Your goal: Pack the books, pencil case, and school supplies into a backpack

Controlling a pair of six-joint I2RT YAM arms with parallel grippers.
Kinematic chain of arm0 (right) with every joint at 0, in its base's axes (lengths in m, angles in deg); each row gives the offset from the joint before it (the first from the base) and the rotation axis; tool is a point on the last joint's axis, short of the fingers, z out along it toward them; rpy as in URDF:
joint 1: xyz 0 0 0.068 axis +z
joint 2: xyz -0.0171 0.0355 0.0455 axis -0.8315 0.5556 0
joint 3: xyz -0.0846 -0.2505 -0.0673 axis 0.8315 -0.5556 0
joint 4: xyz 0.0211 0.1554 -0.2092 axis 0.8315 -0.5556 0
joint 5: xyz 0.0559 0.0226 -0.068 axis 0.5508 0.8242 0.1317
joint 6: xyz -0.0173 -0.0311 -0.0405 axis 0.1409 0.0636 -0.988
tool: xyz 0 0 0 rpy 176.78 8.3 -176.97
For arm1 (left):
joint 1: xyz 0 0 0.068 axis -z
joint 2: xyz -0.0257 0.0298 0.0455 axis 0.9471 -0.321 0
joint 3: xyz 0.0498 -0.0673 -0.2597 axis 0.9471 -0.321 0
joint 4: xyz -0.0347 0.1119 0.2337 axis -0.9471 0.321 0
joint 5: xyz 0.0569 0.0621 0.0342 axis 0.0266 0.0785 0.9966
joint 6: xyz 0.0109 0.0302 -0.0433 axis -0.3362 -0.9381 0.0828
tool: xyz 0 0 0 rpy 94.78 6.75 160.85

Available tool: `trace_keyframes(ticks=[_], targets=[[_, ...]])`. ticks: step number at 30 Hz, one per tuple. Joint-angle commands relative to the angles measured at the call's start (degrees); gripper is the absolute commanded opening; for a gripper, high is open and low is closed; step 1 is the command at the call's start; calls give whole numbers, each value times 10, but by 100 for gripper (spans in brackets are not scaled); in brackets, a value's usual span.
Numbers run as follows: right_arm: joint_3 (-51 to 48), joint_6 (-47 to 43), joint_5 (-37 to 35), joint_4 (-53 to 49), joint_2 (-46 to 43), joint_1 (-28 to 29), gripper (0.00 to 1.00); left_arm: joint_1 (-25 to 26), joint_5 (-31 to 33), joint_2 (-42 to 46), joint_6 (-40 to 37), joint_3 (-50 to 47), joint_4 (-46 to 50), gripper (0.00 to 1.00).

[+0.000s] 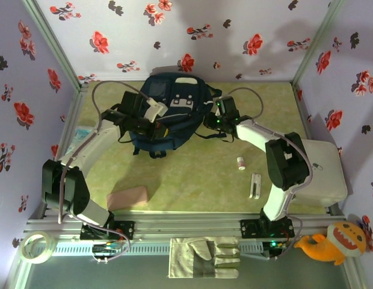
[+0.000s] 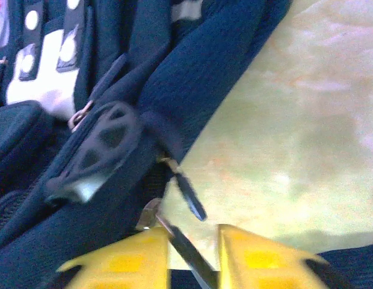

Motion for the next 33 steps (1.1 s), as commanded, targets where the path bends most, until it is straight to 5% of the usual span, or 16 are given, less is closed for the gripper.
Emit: trace_keyframes(ticks=[1,5,8,14,19,33], targets=[[-23,13,-19,0,-65,-24,44,30,0,4,28,13,1,0],[-56,20,-84,-13,-124,-25,63,73,41,-17,59,0,-64,0],[-76,26,-115,-29,-152,-26,69,96,45,-42,95,-1,-100,3],[-118,45,-149,-36,-191,-28,75,110,67,-80,82,30,-69,46],[-150,57,-157,-24,-218,-28,83,110,145,-88,32,55,-42,67],[-175,70,-191,-33,-251,-29,86,155,252,-211,-157,162,75,77]])
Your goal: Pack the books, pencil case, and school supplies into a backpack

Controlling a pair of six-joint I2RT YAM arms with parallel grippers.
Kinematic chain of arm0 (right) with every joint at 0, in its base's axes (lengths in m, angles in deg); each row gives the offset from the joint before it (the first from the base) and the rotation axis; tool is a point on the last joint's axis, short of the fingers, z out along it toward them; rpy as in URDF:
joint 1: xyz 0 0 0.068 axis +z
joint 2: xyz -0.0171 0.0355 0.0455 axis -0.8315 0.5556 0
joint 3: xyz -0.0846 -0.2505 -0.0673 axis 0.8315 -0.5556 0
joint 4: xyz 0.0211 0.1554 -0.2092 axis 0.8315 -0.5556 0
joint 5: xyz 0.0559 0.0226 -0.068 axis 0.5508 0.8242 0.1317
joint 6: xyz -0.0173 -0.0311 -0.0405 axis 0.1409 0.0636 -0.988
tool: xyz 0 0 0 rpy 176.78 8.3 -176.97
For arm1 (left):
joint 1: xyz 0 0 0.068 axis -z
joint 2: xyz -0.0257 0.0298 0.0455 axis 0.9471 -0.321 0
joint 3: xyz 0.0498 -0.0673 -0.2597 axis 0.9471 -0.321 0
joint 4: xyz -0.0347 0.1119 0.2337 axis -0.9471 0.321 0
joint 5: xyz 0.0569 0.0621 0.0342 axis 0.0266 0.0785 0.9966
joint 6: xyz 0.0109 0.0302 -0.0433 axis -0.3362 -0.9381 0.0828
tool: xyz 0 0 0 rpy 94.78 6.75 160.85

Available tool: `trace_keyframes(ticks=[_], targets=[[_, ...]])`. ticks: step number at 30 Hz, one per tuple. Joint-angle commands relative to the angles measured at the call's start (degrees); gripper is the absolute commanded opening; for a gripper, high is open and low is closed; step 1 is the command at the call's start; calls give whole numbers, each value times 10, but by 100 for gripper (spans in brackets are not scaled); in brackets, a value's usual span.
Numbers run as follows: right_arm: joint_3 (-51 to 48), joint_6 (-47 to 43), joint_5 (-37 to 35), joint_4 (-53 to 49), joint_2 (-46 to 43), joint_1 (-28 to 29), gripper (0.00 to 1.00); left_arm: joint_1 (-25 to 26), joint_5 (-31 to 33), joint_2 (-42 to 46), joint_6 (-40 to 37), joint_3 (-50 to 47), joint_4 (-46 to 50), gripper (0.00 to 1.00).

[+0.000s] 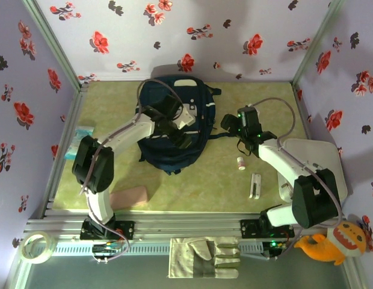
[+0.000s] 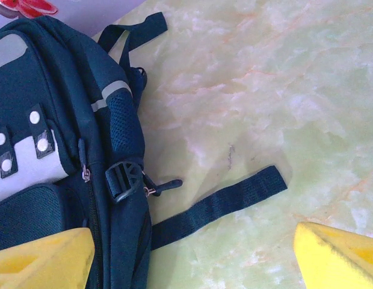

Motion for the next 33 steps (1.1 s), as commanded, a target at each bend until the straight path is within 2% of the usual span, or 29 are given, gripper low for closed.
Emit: trace_keyframes(ticks=[1,11,16,19,29,33], targets=[[-9,11,-21,-8,-12,-1,86,17,24,-27,-75,38,49,77],[-11,23,-18,-6,-4,0,86,43,26,-102,-119,116,113,79],[-11,28,-14,-5,4,-1,86,54,108,-128,-121,136,94,80],[-14,30,-14,-4,4,-1,86,54,131,-139,-118,148,89,79],[-21,35,-13,3,4,-1,86,54,159,-163,-108,176,97,69],[-20,35,-12,3,6,-1,86,56,161,-170,-110,177,102,73]])
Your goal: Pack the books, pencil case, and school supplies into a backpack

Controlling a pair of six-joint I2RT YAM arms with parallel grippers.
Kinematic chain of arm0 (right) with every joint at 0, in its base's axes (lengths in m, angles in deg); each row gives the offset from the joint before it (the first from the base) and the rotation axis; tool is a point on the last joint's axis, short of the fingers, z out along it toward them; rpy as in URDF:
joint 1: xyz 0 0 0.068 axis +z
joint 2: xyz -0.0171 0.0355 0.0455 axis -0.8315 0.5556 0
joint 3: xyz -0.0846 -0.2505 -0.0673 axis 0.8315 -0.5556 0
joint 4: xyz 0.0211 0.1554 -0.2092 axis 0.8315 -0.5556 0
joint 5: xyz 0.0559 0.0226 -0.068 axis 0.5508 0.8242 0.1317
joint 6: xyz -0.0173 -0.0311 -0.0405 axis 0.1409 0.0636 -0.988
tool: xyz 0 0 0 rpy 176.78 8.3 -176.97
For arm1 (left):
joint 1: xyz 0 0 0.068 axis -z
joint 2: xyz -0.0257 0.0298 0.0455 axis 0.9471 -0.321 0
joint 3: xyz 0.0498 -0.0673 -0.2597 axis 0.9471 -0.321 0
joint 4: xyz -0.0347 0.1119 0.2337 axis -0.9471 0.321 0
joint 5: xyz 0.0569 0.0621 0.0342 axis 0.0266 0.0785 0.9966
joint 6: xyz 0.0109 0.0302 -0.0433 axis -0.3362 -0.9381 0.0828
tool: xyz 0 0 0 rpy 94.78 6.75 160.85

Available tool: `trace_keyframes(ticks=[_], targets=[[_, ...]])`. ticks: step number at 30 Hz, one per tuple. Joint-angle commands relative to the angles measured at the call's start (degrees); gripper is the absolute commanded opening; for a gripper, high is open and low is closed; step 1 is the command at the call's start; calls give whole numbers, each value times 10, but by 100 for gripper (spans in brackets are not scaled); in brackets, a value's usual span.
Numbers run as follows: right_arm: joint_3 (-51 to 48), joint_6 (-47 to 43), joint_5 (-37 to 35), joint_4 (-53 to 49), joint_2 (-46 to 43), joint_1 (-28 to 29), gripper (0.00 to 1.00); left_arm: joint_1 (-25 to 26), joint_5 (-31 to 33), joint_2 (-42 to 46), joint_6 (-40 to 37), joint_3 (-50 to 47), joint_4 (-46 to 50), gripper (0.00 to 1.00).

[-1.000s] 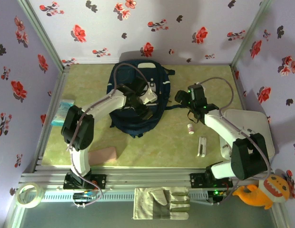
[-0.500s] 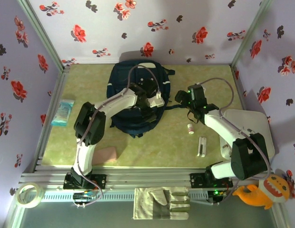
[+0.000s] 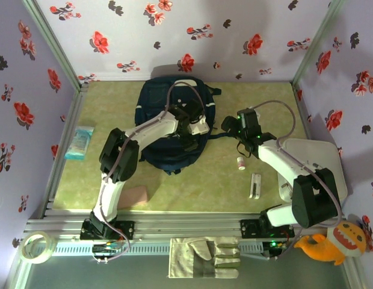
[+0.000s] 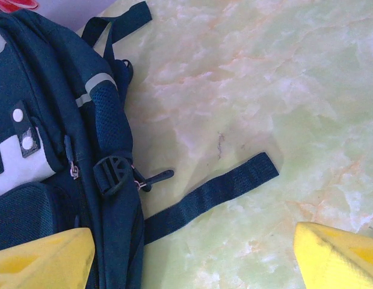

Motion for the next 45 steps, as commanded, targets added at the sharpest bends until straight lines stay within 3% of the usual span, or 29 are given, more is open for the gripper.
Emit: trace_keyframes(ticks=[1,5,7,12,17,25,30,35,45], targets=[[-7,9,-8,6,4,0,86,0,24,-18,-6,15,9,76],[-7,9,-7,8,5,-1,86,9,31,-22,-23,11,8,77],[-7,9,-7,9,6,-1,86,11,43,-23,-22,12,2,73],[-7,8,-4,10,7,-1,86,9,66,-5,-6,14,-19,55],[-2,-12,12,16,8,-1,86,-1,62,52,27,-14,-47,28],[63,-70,105,2,57,-1,84,-26,10,152,57,-93,-88,9],[115,-81,169,-1,99,1,81,-45,-26,203,71,-143,-110,5],[175,-75,218,6,153,11,72,-57,-67,238,77,-177,-123,4],[330,-83,211,-51,299,43,49,-62,-102,260,78,-208,-128,3]])
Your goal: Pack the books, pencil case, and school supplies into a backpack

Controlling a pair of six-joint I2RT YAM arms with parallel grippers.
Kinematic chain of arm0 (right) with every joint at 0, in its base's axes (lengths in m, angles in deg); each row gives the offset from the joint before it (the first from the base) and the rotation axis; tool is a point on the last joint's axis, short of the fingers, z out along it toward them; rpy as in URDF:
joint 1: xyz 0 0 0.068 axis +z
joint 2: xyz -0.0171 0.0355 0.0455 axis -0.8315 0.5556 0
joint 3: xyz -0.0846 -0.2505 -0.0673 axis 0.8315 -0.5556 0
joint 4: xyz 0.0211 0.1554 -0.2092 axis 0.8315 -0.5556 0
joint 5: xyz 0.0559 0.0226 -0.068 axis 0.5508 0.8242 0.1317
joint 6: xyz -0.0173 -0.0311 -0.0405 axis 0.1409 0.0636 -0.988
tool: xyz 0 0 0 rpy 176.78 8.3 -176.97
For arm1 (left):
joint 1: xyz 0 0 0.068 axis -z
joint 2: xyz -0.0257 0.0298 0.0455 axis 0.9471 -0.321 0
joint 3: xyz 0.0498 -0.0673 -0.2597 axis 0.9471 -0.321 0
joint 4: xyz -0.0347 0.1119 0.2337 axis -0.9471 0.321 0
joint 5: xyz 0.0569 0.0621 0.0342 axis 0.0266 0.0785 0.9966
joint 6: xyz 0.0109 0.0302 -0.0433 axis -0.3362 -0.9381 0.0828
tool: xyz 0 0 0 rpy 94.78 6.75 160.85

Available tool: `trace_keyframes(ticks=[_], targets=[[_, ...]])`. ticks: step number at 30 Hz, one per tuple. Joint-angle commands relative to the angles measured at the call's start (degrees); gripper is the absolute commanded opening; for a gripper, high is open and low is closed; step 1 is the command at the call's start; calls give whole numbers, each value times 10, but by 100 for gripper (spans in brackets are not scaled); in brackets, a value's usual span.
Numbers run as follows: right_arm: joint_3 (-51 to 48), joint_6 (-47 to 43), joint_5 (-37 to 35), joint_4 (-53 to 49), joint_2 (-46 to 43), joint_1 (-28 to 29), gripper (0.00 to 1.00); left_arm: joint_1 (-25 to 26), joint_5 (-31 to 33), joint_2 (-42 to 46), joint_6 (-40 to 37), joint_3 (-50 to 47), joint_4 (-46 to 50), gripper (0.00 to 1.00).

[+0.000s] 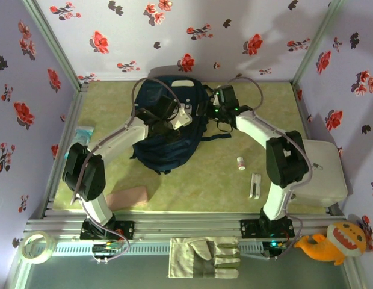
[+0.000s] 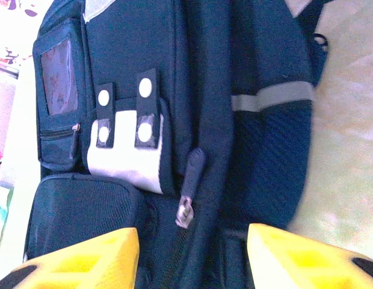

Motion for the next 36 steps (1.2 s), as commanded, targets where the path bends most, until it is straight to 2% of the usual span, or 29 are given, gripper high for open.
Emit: trace_keyframes(ticks=[1,8,12,17,27,36], targets=[[51,-6,-9,-37,40,5,49,-4,-28,31,19,-1,-11,3],[153,-38,-29,-94,118,4,44,-4,-37,29,20,-2,-9,3],[175,-54,-44,-113,139,4,43,-3,-40,26,20,-2,-10,3],[198,-78,-22,-137,162,5,38,-4,-41,22,20,-1,-10,3],[235,-120,-73,-205,165,5,26,-4,-41,14,21,1,-5,3],[223,-131,-42,-210,143,8,14,-4,-39,3,24,9,1,3]])
